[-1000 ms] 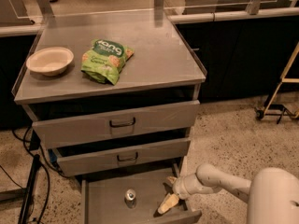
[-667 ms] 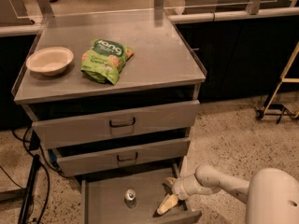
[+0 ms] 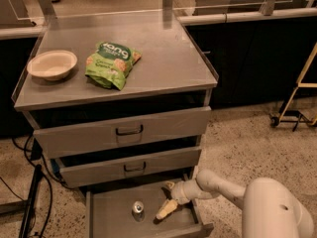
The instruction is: Pick redbull can from bottom drawer and place on counter
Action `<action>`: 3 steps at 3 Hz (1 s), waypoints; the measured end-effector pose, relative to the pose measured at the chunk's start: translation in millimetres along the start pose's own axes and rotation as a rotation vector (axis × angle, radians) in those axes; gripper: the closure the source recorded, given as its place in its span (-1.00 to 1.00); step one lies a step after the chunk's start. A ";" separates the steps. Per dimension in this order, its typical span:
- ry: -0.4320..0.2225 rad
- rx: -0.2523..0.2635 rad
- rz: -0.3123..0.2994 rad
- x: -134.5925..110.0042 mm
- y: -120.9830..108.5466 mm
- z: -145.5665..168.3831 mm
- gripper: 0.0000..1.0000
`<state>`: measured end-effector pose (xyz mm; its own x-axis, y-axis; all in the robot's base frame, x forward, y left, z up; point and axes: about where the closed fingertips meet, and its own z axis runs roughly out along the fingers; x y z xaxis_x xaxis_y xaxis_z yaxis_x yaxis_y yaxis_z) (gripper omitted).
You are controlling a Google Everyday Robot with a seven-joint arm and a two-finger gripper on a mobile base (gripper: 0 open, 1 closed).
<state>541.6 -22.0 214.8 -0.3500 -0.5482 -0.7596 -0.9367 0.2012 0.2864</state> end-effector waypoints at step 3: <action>-0.052 -0.014 -0.068 -22.3 -15.0 21.5 -1.00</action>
Offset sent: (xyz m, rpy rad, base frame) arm 0.0234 0.0121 0.0043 0.0158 -0.0360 0.0197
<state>563.4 4.8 214.9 -0.2859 -0.5170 -0.8069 -0.9583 0.1536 0.2411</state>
